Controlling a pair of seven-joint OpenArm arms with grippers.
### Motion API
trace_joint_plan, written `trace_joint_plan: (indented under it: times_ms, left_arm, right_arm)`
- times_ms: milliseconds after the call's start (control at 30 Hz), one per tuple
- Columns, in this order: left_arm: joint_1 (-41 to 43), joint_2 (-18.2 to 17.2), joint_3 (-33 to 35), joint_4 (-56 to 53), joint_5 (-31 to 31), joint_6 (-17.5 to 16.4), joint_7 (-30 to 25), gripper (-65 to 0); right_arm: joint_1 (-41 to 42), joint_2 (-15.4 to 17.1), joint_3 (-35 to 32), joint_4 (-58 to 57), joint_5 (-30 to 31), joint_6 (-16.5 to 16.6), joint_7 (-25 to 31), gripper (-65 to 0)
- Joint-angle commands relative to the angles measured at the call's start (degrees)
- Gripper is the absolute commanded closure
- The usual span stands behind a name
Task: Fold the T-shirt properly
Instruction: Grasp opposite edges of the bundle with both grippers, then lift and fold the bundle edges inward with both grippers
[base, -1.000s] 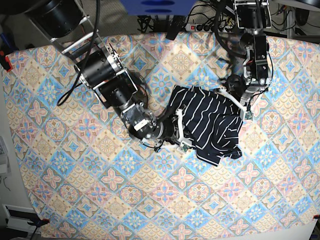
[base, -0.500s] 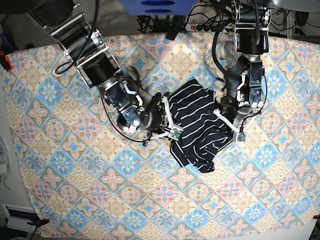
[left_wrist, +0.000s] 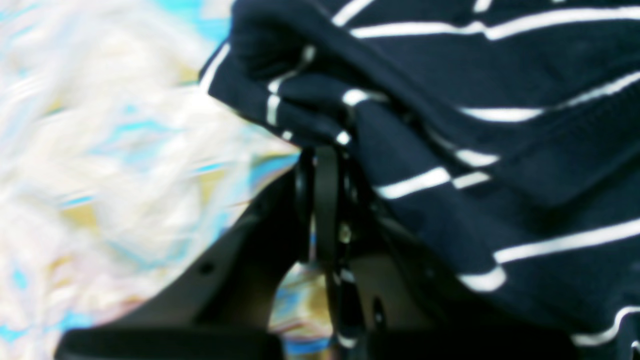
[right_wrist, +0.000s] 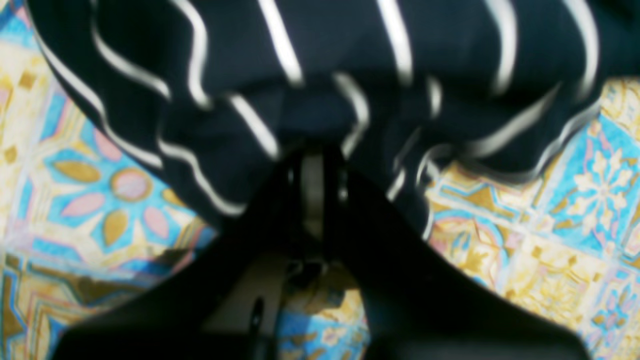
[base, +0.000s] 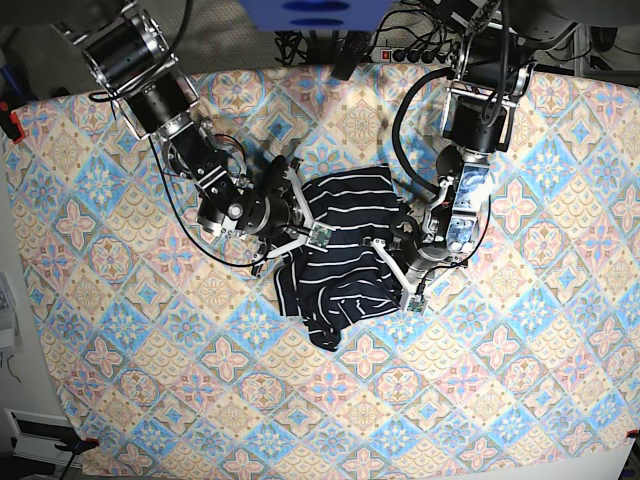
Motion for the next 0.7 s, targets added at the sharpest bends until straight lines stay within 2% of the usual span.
trace_joint_plan:
  times_ms: [0, 133, 300, 433, 567, 667]
  left_arm:
    - [-1.5, 0.1, -0.1, 0.7, -0.3, -0.1, -0.4, 0.0]
    - [-0.1, -0.5, -0.2, 4.9, -0.2, -0.1, 0.2, 0.0]
    - [5.4, -5.2, -0.4, 14.9, -0.3, -0.1, 2.8, 0.0]
    - [11.0, -7.6, -0.5, 23.1, -0.3, 0.0, 2.8, 0.0]
    - [17.0, -7.6, -4.2, 29.1, -0.2, 0.0, 2.9, 0.0]
    - [19.8, -7.4, -4.9, 31.1, -0.2, 0.0, 2.9, 0.0]
  right_arm:
    - [1.1, 0.6, 0.3, 2.0, 0.6, -0.3, 1.0, -2.3]
    - [0.8, 0.9, 5.5, 4.7, 0.6, -0.3, 1.0, -2.2]
    - [0.1, 0.9, 11.9, 7.0, 0.7, -0.3, 1.4, -2.2]
    - [1.0, 1.0, 12.1, 7.0, 0.9, -0.3, 1.5, -2.2]
    - [3.6, 0.4, 9.3, 6.4, 1.0, -0.3, 1.5, -2.2]
    - [5.7, -1.8, 7.7, 5.4, 1.0, -0.3, 1.5, -2.2]
